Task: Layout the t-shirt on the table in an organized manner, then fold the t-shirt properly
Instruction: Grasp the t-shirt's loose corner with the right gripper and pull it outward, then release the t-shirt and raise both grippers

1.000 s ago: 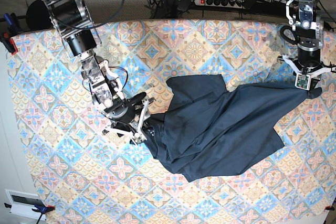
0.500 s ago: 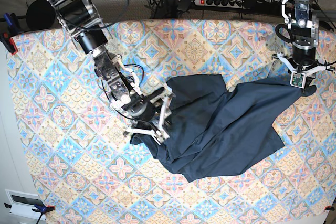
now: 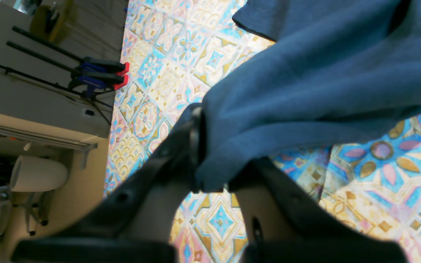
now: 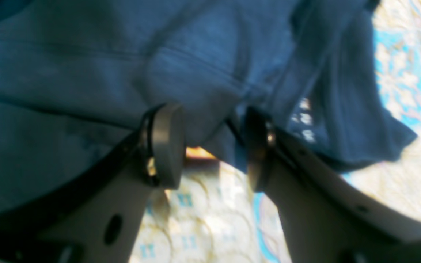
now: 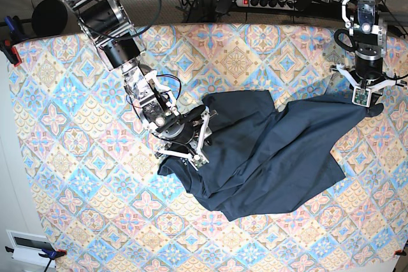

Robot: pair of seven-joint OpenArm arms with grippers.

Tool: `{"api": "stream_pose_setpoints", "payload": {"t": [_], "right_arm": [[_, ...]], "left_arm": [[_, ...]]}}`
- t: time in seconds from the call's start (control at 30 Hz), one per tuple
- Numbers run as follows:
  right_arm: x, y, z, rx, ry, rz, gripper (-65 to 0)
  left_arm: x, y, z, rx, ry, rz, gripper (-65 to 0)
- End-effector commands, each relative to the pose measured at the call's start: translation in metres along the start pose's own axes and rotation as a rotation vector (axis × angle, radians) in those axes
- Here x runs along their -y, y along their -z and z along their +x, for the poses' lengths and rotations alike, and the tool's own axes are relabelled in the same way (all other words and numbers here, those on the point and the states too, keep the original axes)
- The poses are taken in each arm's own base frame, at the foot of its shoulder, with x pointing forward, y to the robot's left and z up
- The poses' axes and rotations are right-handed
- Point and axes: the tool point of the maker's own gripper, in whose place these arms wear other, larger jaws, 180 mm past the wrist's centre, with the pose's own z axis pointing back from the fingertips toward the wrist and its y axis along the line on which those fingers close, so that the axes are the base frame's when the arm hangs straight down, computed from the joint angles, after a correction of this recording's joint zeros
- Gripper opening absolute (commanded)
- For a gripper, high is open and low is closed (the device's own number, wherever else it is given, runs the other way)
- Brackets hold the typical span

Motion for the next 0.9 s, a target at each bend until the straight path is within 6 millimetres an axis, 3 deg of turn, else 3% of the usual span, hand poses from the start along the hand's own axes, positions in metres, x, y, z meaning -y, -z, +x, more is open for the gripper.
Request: {"api": "stream_pose_setpoints", "payload": {"t": [0.0,0.2,0.47,0.57,0.73,0.87], "right_arm": [[0.009,-0.001,0.020,0.052,-0.008,-0.017,-39.1],[0.012,0.007,0.000,0.008,0.008,-0.020,-39.1],[0.028,0.011,0.023,0.068,-0.004,-0.045,-39.3],[0.021,0.012,0.032,0.088,0.018,-0.034,-45.9],[0.044,0.007,0.048,0.143,0.161,-0.073,-64.3],[0.045,-0.001,0.055,0.181,0.159,0.003,-64.1]], "left_arm": [[-0.010,-0.001,0.011,0.041,0.015,0.029,-65.0],[-0.010,-0.001,0.011,0.041,0.015,0.029,-65.0],[-0.010,-0.001,0.011,0.041,0.015,0.029,-65.0],[-0.010,-0.001,0.011,0.041,0.015,0.029,-65.0],[-0.010,-0.001,0.011,0.041,0.015,0.029,-65.0],[-0.010,-0.001,0.011,0.041,0.015,0.029,-65.0]]}}
